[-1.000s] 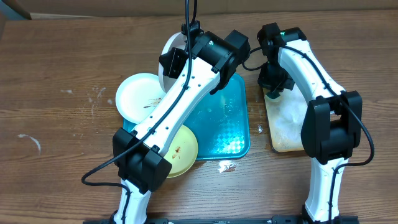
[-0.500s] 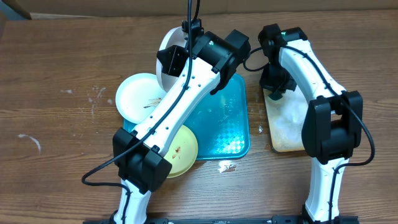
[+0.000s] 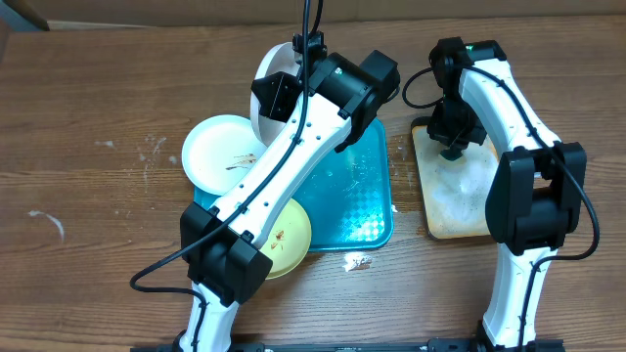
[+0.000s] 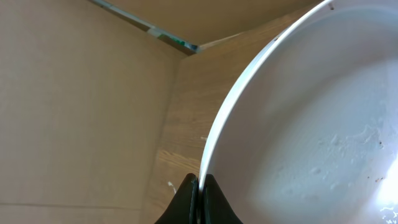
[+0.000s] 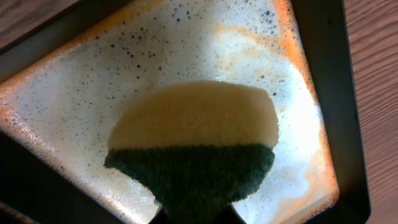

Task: Clean dirty plates on tray and stack at the side
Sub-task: 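Lift the scrubbed plate with the left gripper and carry it left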

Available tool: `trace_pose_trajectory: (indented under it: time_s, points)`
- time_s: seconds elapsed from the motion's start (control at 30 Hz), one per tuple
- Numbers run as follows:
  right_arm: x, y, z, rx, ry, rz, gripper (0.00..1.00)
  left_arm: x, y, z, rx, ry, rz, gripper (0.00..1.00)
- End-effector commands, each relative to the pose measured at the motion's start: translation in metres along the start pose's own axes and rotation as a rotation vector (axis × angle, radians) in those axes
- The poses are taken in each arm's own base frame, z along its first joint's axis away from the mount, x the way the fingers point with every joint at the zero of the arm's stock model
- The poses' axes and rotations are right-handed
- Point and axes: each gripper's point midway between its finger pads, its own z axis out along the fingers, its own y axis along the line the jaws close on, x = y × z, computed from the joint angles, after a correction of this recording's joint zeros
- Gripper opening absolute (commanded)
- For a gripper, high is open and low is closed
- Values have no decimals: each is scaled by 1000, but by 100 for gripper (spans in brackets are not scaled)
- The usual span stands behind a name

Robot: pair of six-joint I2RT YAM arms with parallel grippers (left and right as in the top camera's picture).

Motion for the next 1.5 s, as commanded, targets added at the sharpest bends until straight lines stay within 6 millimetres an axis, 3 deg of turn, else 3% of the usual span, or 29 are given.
trace_pose_trajectory:
  time_s: [0.0, 0.53, 0.8, 1.0, 1.1, 1.27, 1.47]
  points:
    - [-6, 2, -4, -6, -17, 7, 4, -8, 5, -8, -20, -42, -7, 4]
    - [-4, 2, -3, -7, -10, 6, 4, -10, -7, -29, 1, -89, 5, 4]
    - [-5, 3, -3, -7, -11, 6, 4, -8, -2, -18, -4, -58, 6, 4]
    - [-5, 2, -3, -8, -12, 7, 4, -8, 3, -20, 6, -57, 3, 4]
    - [-6, 3, -3, -10, -14, 9, 4, -14, 5, -22, 0, -83, -78, 4]
    - [-5, 2, -3, -9, -13, 8, 4, -2, -2, -14, 43, -15, -42, 4]
    - [-3, 1, -3, -4, -5, 5, 4, 41, -33, 14, 302, 324, -164, 4]
